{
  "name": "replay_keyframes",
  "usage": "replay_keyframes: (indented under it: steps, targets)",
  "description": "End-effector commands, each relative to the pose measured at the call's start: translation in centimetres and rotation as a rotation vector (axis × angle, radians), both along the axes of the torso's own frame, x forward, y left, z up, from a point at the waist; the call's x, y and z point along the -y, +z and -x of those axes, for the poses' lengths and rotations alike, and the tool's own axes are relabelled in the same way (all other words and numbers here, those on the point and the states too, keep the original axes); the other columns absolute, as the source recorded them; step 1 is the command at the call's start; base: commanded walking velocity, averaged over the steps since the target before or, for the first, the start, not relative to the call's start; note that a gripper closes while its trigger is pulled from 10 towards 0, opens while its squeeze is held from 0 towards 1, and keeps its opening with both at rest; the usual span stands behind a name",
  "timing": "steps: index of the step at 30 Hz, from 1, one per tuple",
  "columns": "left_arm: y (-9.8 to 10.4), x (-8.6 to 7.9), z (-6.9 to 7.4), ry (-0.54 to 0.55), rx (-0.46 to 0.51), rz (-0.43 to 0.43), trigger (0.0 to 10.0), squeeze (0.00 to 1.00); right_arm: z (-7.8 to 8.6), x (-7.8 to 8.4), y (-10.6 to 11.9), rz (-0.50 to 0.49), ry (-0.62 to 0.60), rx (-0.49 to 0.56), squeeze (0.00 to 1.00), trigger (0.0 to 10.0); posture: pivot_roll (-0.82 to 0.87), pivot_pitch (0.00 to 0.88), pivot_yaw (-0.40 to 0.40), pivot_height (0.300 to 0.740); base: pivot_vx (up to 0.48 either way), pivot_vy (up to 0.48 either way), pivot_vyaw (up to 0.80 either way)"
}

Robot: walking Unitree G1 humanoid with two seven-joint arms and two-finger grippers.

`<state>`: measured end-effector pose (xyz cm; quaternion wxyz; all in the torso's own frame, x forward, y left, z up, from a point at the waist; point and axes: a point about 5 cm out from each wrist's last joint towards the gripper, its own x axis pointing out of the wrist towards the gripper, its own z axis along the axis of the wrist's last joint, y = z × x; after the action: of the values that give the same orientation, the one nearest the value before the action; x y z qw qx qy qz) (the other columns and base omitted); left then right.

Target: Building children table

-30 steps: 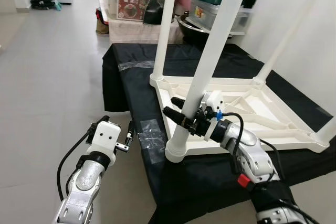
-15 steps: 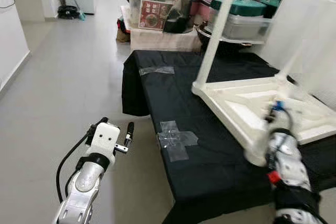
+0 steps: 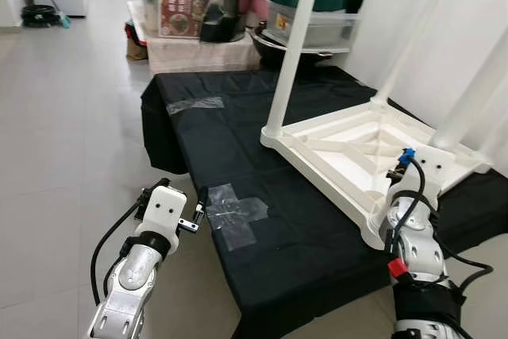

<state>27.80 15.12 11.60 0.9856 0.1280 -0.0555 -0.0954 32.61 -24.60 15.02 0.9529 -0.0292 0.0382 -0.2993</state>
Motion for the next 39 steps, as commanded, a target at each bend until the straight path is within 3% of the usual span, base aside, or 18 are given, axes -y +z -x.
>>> replay_keyframes:
  steps: [1,3,4,6,8,9,10,13,15,17,20,21,26,30,35,36,37,39]
  targets:
    - [-0.2,0.4,0.0,-0.016,-0.004,-0.01,10.0,0.0,0.3,0.2,-1.3,-0.01,0.002,-0.05,0.85,10.0,0.02,0.0,-0.136,0.74,0.0,0.0,0.0]
    - [-0.2,0.4,0.0,-0.016,-0.005,-0.01,10.0,0.0,0.4,0.2,-1.1,-0.012,0.002,-0.032,0.85,10.0,0.02,0.0,-0.136,0.74,0.0,0.0,0.0]
    - [-0.3,0.4,0.0,-0.016,-0.005,-0.01,10.0,0.0,0.2,0.3,-0.5,-0.011,0.019,0.004,1.0,10.0,0.02,0.0,-0.136,0.74,0.0,0.0,0.0]
    - [-0.3,0.4,0.0,-0.017,-0.005,-0.01,10.0,0.0,-0.2,0.2,0.2,-0.015,0.059,0.047,1.0,10.0,0.02,0.0,-0.136,0.74,0.0,0.0,0.0]
    - [-0.3,0.4,0.0,-0.018,-0.006,-0.009,10.0,0.0,-1.5,-1.1,2.8,-0.052,0.368,0.178,0.0,10.0,0.02,0.0,-0.13,0.74,0.0,0.0,0.0]
    - [-0.3,0.4,0.0,-0.018,-0.006,-0.009,10.0,0.0,-1.5,-1.1,2.8,-0.052,0.368,0.178,0.0,10.0,0.02,0.0,-0.13,0.74,0.0,0.0,0.0]
    - [-0.3,0.4,0.0,-0.019,-0.007,-0.01,10.0,0.0,-1.8,-1.7,3.9,-0.048,0.53,0.221,0.0,10.0,0.02,0.0,-0.128,0.74,0.0,0.0,0.0]
    - [-0.4,0.4,-0.1,-0.024,-0.009,-0.015,10.0,0.0,-2.0,-2.1,5.3,0.008,0.755,0.235,0.0,10.0,0.02,0.0,-0.131,0.74,0.0,0.0,0.0]
    - [-0.4,0.4,-0.1,-0.024,-0.009,-0.015,10.0,0.0,-2.0,-2.1,5.3,0.008,0.755,0.235,0.0,10.0,0.02,0.0,-0.131,0.74,0.0,0.0,0.0]
    - [-0.3,0.3,-0.3,-0.021,-0.005,-0.017,10.0,0.0,-2.1,-1.9,5.7,0.046,0.984,0.178,0.0,10.0,0.02,0.0,-0.132,0.74,0.0,0.0,0.0]
    - [-0.3,0.3,-0.3,-0.019,-0.004,-0.017,10.0,0.0,-2.1,-2.1,5.6,0.063,1.108,0.133,0.0,10.0,0.03,0.0,-0.137,0.74,0.0,0.0,0.0]
    - [-0.2,0.3,-0.3,-0.018,-0.003,-0.018,10.0,0.0,-1.9,-2.5,5.4,0.08,1.239,0.083,0.0,10.0,0.03,0.0,-0.137,0.74,0.0,0.0,0.0]
    - [-0.3,0.3,-0.3,-0.015,-0.003,-0.02,10.0,0.0,-1.7,-4.1,4.9,0.099,1.418,0.02,0.0,10.0,0.05,0.0,-0.149,0.74,0.0,0.0,0.0]
    - [-0.1,-0.2,0.1,0.001,0.004,-0.023,10.0,0.0,1.4,-8.0,3.6,0.048,1.865,-0.058,0.0,10.0,0.08,0.0,-0.16,0.74,0.0,0.0,0.0]
    - [-0.3,-0.5,0.2,0.003,-0.003,-0.031,10.0,0.0,2.7,-9.0,3.8,0.059,1.979,-0.05,0.0,10.0,0.06,0.0,-0.154,0.74,0.0,0.0,0.0]
    - [-0.4,-0.4,0.1,0.0,-0.004,-0.031,10.0,0.0,2.5,-8.9,3.7,0.06,1.967,-0.04,0.0,8.4,0.06,0.0,-0.152,0.74,0.0,0.0,0.0]
    - [-0.4,-0.3,0.0,-0.004,-0.004,-0.031,10.0,0.0,2.1,-8.8,3.6,0.059,1.94,-0.029,0.0,4.6,0.06,0.0,-0.153,0.74,0.0,0.0,0.0]
    - [-0.4,-0.2,0.0,-0.007,-0.003,-0.031,10.0,0.0,1.9,-8.7,3.5,0.059,1.921,-0.023,0.0,4.6,0.06,0.0,-0.153,0.74,0.0,0.0,0.0]
